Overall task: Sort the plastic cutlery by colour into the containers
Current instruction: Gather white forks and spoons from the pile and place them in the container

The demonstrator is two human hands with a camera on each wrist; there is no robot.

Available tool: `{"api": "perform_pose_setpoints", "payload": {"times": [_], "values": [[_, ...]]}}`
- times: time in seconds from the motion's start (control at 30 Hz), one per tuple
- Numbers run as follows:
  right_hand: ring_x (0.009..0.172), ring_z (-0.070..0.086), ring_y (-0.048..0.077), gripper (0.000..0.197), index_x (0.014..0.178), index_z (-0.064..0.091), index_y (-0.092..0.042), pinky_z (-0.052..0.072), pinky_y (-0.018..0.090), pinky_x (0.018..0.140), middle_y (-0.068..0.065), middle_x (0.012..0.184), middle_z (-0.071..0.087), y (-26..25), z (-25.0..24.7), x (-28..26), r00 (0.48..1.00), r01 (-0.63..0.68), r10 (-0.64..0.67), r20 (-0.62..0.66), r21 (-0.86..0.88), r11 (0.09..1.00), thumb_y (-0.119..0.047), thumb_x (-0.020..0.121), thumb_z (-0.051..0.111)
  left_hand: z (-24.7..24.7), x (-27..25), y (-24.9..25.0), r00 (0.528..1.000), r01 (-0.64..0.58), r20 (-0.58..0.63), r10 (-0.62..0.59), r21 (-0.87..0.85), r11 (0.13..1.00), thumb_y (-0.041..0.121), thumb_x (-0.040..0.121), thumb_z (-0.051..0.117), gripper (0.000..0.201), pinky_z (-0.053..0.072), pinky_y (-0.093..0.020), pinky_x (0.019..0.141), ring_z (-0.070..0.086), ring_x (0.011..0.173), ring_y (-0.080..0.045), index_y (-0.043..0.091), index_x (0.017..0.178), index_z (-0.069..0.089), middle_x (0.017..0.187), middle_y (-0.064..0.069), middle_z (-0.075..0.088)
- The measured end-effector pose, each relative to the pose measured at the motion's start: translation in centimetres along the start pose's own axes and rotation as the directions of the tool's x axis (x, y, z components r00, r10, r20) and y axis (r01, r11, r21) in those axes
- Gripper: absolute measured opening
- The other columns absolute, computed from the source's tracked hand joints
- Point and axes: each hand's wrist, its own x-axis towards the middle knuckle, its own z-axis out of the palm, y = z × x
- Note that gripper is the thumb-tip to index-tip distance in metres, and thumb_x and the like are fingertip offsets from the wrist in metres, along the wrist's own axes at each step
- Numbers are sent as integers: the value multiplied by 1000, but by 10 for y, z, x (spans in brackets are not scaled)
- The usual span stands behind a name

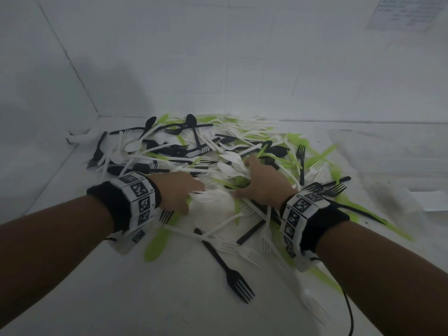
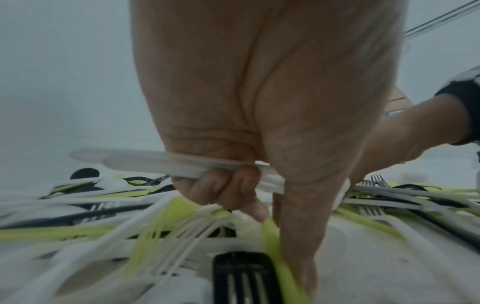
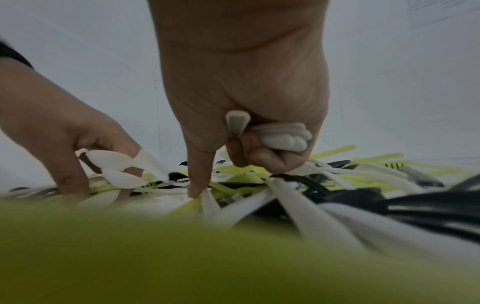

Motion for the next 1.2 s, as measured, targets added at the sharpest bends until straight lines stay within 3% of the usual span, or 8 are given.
{"api": "perform_pose_setpoints", "payload": {"times": [0.17, 0.3, 0.47, 0.63, 0.77, 0.9, 1.07, 1.2], "values": [[92, 66, 26, 76, 128, 41, -20, 59, 46, 81, 3, 107, 66, -1, 1, 4, 1000, 21, -21, -12, 12, 1000, -53, 76, 85, -2, 2, -7, 962, -112, -260, 88, -82, 990, 38, 98, 62, 19, 44, -35, 83, 54, 97, -19, 25, 111, 56, 102, 2, 46], [87, 63, 22, 58, 115, 45, -18, 56, 41, 75, 0, 99, 63, 1, 3, 8, 1000, -14, 15, -15, 38, 999, -63, 86, 68, -10, 0, -4, 790, -223, -613, 14, -266, 938, 29, 108, 45, 15, 37, -32, 67, 42, 72, -13, 21, 96, 40, 83, 7, 40], [83, 60, 26, 29, 92, 51, -14, 43, 35, 65, -1, 83, 56, -5, 1, 10, 992, 52, -50, -115, 15, 999, -38, 106, 41, -22, -6, -7, 589, -395, -681, -435, -712, 580, 32, 110, 39, 26, 48, -30, 63, 55, 74, -13, 6, 115, 40, 93, -10, 56], [81, 62, 29, 31, 107, 52, -11, 53, 42, 73, 6, 91, 64, -26, -2, 17, 966, 176, -165, -200, 34, 984, -39, 109, 37, -30, -17, -32, 417, -592, -581, -699, -757, 276, 24, 110, 36, 17, 59, -39, 73, 70, 80, -20, 14, 124, 34, 92, -9, 70], [78, 54, 23, 31, 90, 49, -19, 42, 36, 65, -3, 81, 55, -56, 3, 27, 960, 244, -236, -150, 36, 969, -42, 108, 41, -24, -41, -49, 407, -628, -507, -760, -759, 171, 18, 108, 35, 11, 62, -41, 65, 70, 69, -31, 15, 114, 27, 85, -21, 66], [69, 46, 15, 34, 80, 41, -17, 34, 32, 60, -6, 75, 48, -87, 14, 30, 949, 308, -300, -93, 89, 947, -39, 106, 47, 2, -61, -67, 398, -539, -447, -801, -821, 191, 18, 106, 44, 18, 42, -28, 49, 48, 53, -9, 22, 96, 30, 77, -3, 49], [58, 37, 7, 39, 69, 33, -21, 23, 30, 53, -4, 66, 42, -120, 34, 40, 902, 427, -425, -76, 22, 904, -30, 104, 49, 47, -89, -90, 535, -293, -424, -730, -904, 311, 21, 97, 55, 20, 43, -34, 70, 49, 72, -13, 21, 113, 43, 88, 1, 53], [65, 47, 14, 28, 75, 47, -19, 29, 32, 62, -6, 70, 50, -143, 48, 45, 843, 538, -537, -26, 56, 841, -26, 101, 52, 73, -111, -101, 630, -142, -369, -684, -920, 365, 24, 96, 53, 7, 41, -33, 57, 50, 63, -20, 19, 98, 48, 71, -1, 55]]}}
